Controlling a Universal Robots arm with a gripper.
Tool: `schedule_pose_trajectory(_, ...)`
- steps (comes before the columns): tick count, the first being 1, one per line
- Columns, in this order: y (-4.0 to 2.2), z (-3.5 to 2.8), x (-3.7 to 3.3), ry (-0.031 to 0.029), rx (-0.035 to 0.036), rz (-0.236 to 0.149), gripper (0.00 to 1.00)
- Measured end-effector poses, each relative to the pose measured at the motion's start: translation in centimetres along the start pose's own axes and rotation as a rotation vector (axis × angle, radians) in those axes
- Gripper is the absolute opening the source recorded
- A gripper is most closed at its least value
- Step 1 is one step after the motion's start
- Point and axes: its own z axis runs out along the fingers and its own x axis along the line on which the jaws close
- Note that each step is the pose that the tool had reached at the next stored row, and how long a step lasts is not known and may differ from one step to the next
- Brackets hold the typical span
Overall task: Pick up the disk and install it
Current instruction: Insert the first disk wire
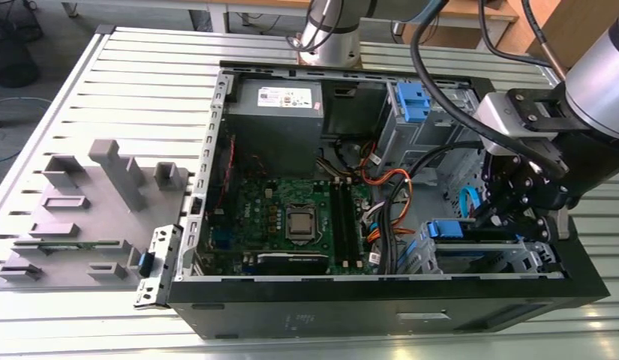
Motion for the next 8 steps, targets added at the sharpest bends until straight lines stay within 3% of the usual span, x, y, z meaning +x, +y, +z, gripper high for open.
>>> schedule_pose_trajectory(8,0.00,0.36,0.02,-0.0006,0.0000,0.000,0.16)
